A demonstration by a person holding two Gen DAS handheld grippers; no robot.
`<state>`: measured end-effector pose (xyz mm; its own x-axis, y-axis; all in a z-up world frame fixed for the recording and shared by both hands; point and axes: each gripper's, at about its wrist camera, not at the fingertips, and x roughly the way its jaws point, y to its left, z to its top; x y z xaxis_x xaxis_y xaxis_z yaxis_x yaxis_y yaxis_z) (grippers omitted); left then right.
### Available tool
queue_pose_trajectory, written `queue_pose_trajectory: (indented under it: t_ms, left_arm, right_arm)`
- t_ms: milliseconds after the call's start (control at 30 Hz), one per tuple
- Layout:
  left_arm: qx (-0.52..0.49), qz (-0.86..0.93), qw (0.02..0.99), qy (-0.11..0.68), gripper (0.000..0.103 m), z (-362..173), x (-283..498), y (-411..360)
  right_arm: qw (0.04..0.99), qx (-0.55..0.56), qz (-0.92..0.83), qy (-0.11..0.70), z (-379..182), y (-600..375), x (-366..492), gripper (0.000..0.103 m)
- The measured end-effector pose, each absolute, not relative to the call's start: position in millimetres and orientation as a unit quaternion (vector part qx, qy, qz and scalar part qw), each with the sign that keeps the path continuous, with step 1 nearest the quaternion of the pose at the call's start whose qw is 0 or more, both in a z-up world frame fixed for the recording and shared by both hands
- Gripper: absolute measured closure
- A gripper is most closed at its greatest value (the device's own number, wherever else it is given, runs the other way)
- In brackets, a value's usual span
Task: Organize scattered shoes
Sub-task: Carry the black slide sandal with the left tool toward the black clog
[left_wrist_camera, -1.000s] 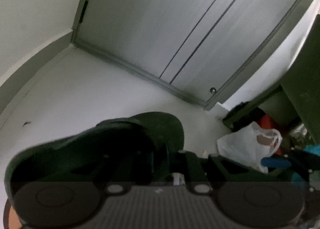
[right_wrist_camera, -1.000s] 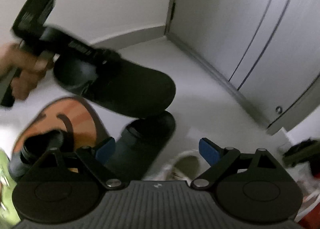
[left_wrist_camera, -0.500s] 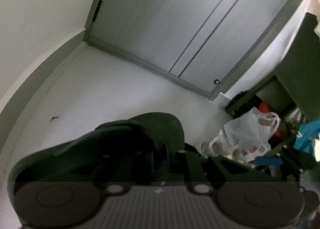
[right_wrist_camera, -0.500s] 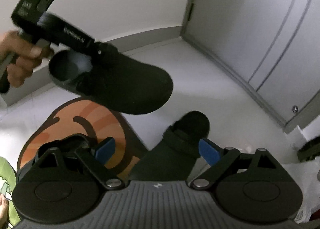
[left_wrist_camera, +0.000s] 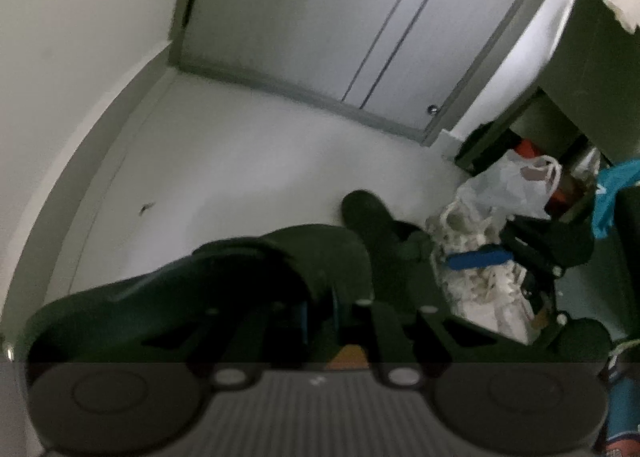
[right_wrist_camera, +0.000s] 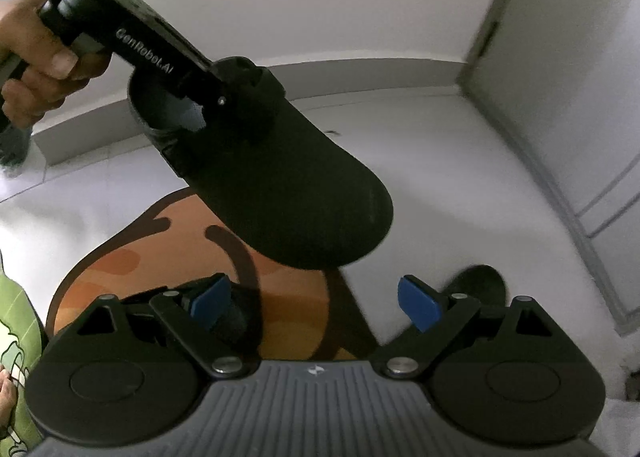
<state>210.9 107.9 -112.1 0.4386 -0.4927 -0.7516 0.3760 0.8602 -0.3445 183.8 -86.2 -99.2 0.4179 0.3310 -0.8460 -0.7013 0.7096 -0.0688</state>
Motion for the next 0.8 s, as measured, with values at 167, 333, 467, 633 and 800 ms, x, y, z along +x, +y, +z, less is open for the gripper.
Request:
queue_pose_trajectory:
  t_ms: [167,333,467,633,800]
  left_arm:
    - [-0.060,-0.235,0.845,0.477,0.092,-138.6,208.0,118.4]
    - [-0.032,-0.252,0.840,0.479,0.092,-152.7,209.9,110.4]
    - [-0.051,-0.269,0.837,0.474,0.091,-154.7,212.7,110.3]
    - [-0.075,-0.287,0.830,0.472,0.091,-162.2,222.4,101.6]
    - [-0.114,-0.299,0.819,0.476,0.092,-174.7,235.5,92.4]
  right_arm:
    - [0.801,-0.224,0.328,0.448,-124.6,-59.9,195.9,0.009]
    - [0.797,-0.217,0.325,0.460,-141.9,-48.9,207.7,0.009]
    - [0.786,-0.242,0.332,0.463,-151.7,-45.3,210.1,0.009]
    - [0.777,-0.243,0.331,0.478,-162.3,-48.4,220.4,0.008]
    - [0.773,-0.238,0.329,0.487,-175.1,-53.3,226.6,0.005]
